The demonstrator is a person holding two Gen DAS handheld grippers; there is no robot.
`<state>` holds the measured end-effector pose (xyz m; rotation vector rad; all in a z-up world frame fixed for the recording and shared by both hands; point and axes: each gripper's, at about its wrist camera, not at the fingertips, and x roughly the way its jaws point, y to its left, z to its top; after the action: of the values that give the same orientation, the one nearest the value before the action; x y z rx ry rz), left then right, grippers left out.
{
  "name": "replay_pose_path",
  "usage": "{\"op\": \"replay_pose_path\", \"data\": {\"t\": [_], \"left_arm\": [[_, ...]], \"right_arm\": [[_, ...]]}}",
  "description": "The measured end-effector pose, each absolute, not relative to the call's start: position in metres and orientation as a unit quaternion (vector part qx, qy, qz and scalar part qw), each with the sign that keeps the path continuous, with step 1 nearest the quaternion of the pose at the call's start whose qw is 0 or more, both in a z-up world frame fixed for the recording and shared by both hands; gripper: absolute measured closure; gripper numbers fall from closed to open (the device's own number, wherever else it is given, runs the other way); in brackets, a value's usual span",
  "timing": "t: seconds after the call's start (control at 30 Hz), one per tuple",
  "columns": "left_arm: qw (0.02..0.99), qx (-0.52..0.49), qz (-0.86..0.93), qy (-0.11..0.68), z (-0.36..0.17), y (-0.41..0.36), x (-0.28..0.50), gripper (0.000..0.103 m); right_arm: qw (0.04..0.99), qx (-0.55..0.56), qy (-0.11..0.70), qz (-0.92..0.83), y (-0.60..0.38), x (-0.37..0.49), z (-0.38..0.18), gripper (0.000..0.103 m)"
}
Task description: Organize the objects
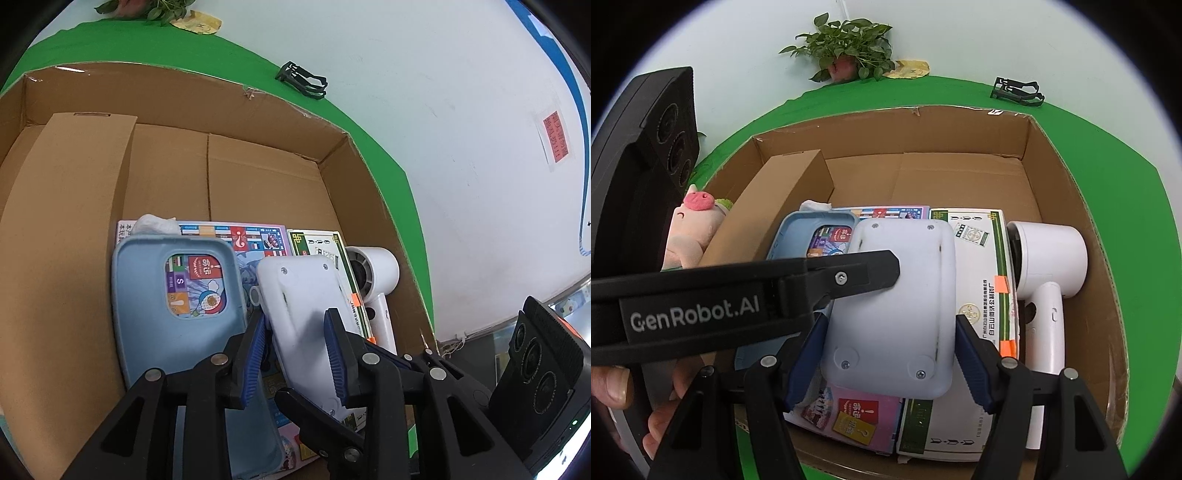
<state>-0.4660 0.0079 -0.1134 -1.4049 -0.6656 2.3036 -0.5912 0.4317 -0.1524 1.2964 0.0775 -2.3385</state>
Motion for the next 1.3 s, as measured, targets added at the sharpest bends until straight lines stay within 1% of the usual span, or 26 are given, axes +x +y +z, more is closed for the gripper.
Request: {"op": "replay_pose_path", "data": {"t": [0.1, 0.13, 0.17, 0.23, 0.27, 0.3, 0.33, 0.37, 0.4, 0.43, 0.47, 0.53, 0.67, 0.73, 0.8, 0.87, 0.97, 1.03, 1.2, 1.3], "left_arm": [[0.180, -0.499, 0.812, -0.242, -0.110, 0.003, -0.462, 0.072], [0.176, -0.497, 0.815, -0.241, -0.107, 0.000, -0.459, 0.070], [0.169, -0.492, 0.821, -0.235, -0.102, -0.003, -0.455, 0.063], [0.154, -0.469, 0.841, -0.221, -0.090, -0.008, -0.444, 0.057], [0.149, -0.456, 0.851, -0.215, -0.083, -0.011, -0.437, 0.055], [0.139, -0.439, 0.865, -0.200, -0.074, -0.015, -0.428, 0.053], [0.129, -0.427, 0.875, -0.187, -0.066, -0.016, -0.421, 0.046], [0.115, -0.411, 0.888, -0.169, -0.058, -0.018, -0.411, 0.034], [0.095, -0.390, 0.904, -0.149, -0.049, -0.023, -0.398, 0.026], [0.072, -0.369, 0.917, -0.131, -0.041, -0.027, -0.385, 0.012], [0.053, -0.350, 0.928, -0.118, -0.035, -0.029, -0.374, 0.002], [0.018, -0.310, 0.947, -0.083, -0.031, -0.028, -0.351, 0.000], [-0.054, -0.274, 0.960, -0.003, -0.039, -0.024, -0.313, 0.000], [-0.094, -0.253, 0.963, 0.024, -0.050, -0.020, -0.299, 0.000], [-0.116, -0.255, 0.959, 0.030, -0.063, -0.020, -0.294, 0.000], [-0.138, -0.261, 0.955, 0.018, -0.075, -0.027, -0.289, 0.000], [-0.137, -0.267, 0.954, -0.016, -0.091, -0.037, -0.283, 0.000], [-0.133, -0.266, 0.954, -0.021, -0.100, -0.037, -0.283, 0.000], [-0.139, -0.269, 0.953, 0.011, -0.115, -0.026, -0.287, 0.000], [-0.141, -0.266, 0.953, 0.016, -0.119, -0.023, -0.289, 0.000]], "right_arm": [[0.239, 0.473, 0.026, -0.848, 0.431, -0.589, -0.152, 0.034], [0.242, 0.472, 0.025, -0.847, 0.431, -0.588, -0.152, 0.034], [0.244, 0.470, 0.023, -0.848, 0.432, -0.587, -0.151, 0.034], [0.249, 0.460, 0.022, -0.852, 0.434, -0.583, -0.147, 0.032], [0.248, 0.451, 0.026, -0.857, 0.435, -0.580, -0.143, 0.022], [0.245, 0.441, 0.031, -0.863, 0.437, -0.576, -0.140, 0.017], [0.238, 0.427, 0.040, -0.871, 0.438, -0.571, -0.136, 0.014], [0.232, 0.414, 0.049, -0.879, 0.440, -0.566, -0.133, 0.009], [0.228, 0.402, 0.055, -0.885, 0.442, -0.560, -0.130, 0.004], [0.224, 0.386, 0.057, -0.893, 0.445, -0.552, -0.128, 0.001], [0.224, 0.376, 0.055, -0.898, 0.448, -0.545, -0.128, 0.001], [0.220, 0.361, 0.049, -0.905, 0.452, -0.534, -0.130, 0.001], [0.211, 0.337, 0.036, -0.917, 0.459, -0.517, -0.142, 0.001], [0.212, 0.311, 0.048, -0.925, 0.458, -0.510, -0.147, 0.001], [0.206, 0.295, 0.067, -0.931, 0.455, -0.505, -0.150, 0.001], [0.202, 0.289, 0.060, -0.934, 0.454, -0.504, -0.149, 0.000], [0.187, 0.281, 0.062, -0.939, 0.451, -0.501, -0.150, 0.000], [0.178, 0.275, 0.072, -0.942, 0.448, -0.500, -0.152, 0.000], [0.166, 0.261, 0.072, -0.948, 0.445, -0.496, -0.156, 0.000], [0.162, 0.250, 0.073, -0.952, 0.444, -0.494, -0.158, 0.000]]}}
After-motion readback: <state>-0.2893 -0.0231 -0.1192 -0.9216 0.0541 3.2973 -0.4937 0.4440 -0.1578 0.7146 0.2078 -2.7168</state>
